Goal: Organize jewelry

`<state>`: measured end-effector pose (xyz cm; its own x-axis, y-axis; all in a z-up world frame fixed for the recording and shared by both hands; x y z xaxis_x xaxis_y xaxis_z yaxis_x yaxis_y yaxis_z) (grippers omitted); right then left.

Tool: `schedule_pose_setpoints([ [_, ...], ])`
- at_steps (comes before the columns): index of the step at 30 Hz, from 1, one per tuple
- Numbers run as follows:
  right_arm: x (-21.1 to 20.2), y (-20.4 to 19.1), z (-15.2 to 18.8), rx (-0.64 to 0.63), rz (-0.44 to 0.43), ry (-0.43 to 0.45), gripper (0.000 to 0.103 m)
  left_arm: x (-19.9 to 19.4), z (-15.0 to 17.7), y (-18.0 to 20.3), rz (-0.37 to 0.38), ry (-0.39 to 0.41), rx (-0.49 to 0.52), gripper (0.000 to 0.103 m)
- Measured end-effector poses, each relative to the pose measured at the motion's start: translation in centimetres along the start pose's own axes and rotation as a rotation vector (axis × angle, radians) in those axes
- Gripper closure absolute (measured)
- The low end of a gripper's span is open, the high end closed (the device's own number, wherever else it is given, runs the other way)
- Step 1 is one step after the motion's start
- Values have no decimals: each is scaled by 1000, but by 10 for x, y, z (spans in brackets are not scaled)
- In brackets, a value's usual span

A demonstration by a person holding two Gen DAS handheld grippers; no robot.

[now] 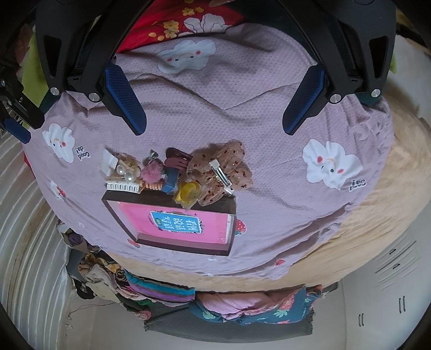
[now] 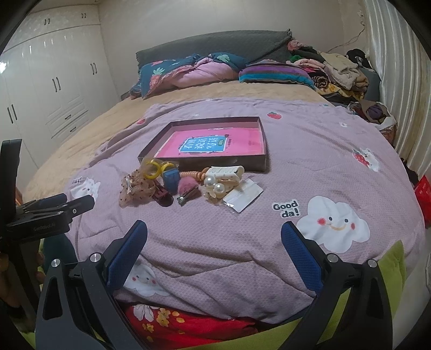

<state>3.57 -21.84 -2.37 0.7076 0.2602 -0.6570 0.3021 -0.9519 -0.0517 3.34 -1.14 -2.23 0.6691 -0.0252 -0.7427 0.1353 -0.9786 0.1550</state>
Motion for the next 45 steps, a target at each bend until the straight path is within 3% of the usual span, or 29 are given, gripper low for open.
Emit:
schedule_pose_setpoints([
  [19, 10, 23, -11, 33, 22, -1, 4, 25, -13, 11, 39, -24, -2, 8],
  [31, 34, 45, -32, 31, 8, -30, 4, 56, -36, -2, 0, -41, 7, 8],
  [40, 57, 46, -46, -10, 8, -47, 4, 99, -43, -13, 15, -138, 21, 8],
  [45, 75, 46, -51, -18, -1, -67, 4, 121, -45, -19, 10, -152, 24, 8],
])
Point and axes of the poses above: each gripper's, at about its wrist camera, not at the fingertips, and x roughly the way its jaws point, y to its right, z to its underside, the point moved 4 cm from there along x, roughly the way its jaws point, and after that the axes turned 6 degrees about -x, right-handed, at the moved point
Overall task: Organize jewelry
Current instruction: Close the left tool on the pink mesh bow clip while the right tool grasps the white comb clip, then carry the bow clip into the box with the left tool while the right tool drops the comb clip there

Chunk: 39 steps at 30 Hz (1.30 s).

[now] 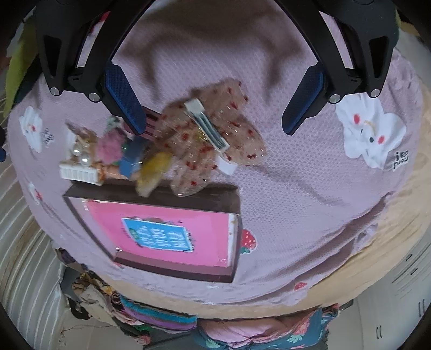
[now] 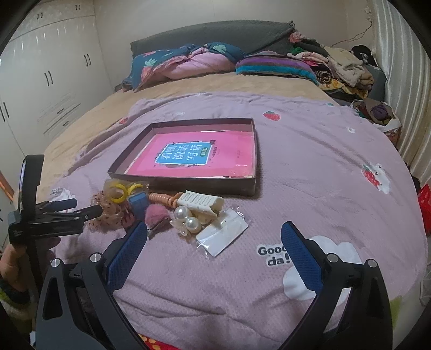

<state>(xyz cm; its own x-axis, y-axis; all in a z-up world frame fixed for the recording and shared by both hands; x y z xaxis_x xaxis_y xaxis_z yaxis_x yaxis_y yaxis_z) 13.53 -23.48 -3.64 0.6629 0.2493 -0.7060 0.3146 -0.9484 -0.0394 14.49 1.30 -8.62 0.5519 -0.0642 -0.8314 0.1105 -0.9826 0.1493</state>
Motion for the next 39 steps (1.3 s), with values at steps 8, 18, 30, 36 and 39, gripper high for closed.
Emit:
schedule_pose_setpoints([
  [8, 34, 2, -5, -9, -9, -53, 4, 22, -3, -10, 63, -47, -48, 8],
  [18, 92, 2, -8, -65, -5, -129, 6, 26, 2, -25, 121, -71, -96, 42],
  [30, 123, -11, -18, -127, -120, -160, 61, 17, -5, -46, 158, -50, -133, 73],
  [36, 111, -20, -27, -144, -136, -104, 68, 7, -8, -60, 152, -32, -153, 76],
  [39, 103, -16, -32, -128, -145, -76, 69, 0, -11, -63, 146, -18, -150, 77],
])
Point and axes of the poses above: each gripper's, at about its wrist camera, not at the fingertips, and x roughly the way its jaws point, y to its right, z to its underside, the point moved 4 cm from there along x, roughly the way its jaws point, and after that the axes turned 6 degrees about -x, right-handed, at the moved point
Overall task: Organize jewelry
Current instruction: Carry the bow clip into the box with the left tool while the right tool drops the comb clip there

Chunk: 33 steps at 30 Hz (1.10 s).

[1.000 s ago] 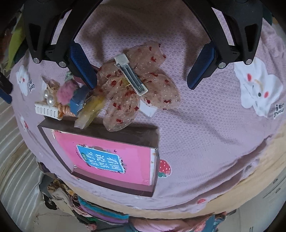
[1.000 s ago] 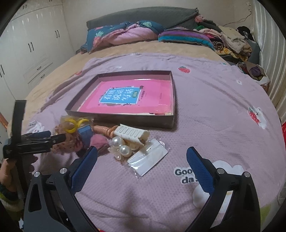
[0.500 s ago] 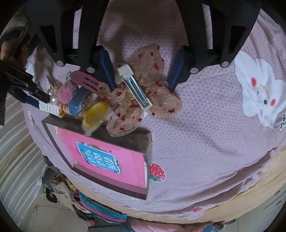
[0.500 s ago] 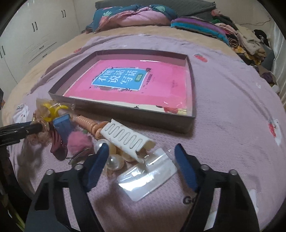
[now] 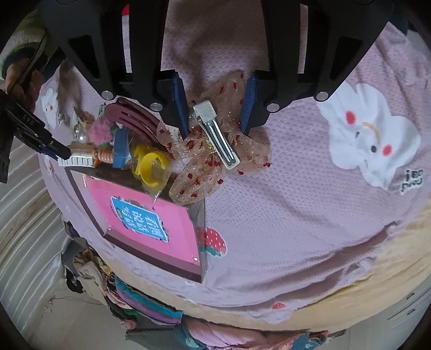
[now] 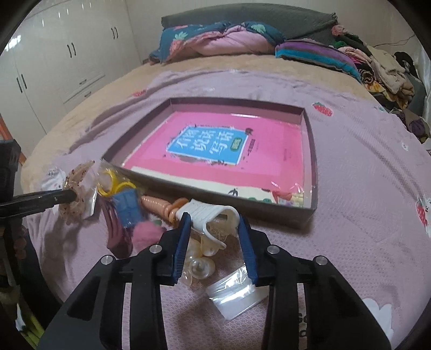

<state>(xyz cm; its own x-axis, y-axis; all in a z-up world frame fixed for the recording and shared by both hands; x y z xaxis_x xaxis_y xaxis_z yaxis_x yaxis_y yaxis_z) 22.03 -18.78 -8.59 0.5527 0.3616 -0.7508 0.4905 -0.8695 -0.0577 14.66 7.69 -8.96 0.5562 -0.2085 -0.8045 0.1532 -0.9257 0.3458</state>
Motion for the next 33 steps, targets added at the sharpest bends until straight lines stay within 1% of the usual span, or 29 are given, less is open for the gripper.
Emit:
schedule_pose_setpoints([
  [9, -28, 15, -5, 59, -5, 66, 69, -24, -13, -2, -10, 40, -2, 77],
  [15, -48, 31, -7, 100, 3, 101, 69, -30, -31, 13, -8, 64, 23, 76],
  [22, -71, 50, -20, 115, 38, 150, 69, -28, -61, 46, 25, 89, 72, 76],
  [26, -78, 60, -30, 121, 56, 168, 69, -20, -77, 69, 45, 94, 108, 76],
  [33, -83, 72, -46, 123, 75, 189, 69, 6, -97, 105, 77, 73, 156, 76],
])
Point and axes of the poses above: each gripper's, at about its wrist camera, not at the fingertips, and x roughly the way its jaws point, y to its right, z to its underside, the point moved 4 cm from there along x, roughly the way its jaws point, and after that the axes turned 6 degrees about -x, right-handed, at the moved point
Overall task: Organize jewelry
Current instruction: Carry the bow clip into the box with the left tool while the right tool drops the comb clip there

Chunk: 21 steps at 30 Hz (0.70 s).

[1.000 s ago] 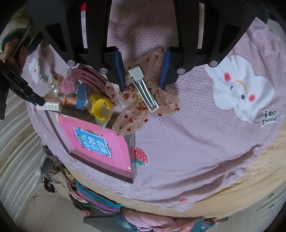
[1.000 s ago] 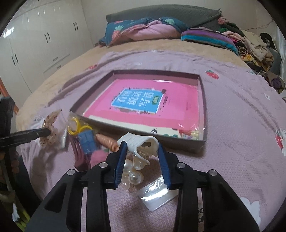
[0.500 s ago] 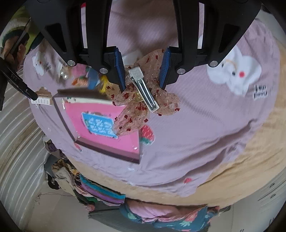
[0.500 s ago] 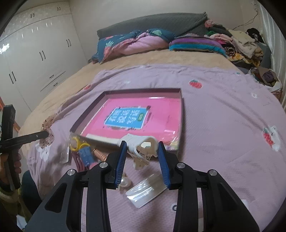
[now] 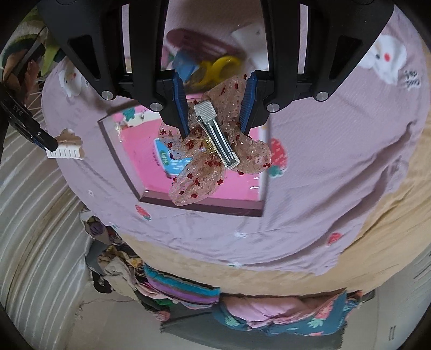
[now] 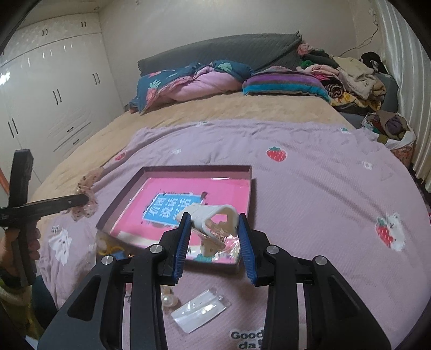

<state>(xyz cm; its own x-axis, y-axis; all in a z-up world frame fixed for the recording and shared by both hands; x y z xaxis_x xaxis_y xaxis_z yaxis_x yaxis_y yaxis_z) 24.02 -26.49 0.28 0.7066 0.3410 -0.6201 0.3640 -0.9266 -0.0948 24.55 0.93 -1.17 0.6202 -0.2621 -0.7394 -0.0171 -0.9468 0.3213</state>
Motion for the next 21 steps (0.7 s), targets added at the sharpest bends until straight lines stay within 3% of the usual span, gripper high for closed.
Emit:
schedule_pose_setpoints([
  [10, 15, 8, -17, 5, 7, 7, 69, 52, -4, 22, 3, -76, 38, 74],
  [21, 64, 6, -16, 30, -20, -64, 69, 88, 4, 19, -34, -138, 45, 68],
])
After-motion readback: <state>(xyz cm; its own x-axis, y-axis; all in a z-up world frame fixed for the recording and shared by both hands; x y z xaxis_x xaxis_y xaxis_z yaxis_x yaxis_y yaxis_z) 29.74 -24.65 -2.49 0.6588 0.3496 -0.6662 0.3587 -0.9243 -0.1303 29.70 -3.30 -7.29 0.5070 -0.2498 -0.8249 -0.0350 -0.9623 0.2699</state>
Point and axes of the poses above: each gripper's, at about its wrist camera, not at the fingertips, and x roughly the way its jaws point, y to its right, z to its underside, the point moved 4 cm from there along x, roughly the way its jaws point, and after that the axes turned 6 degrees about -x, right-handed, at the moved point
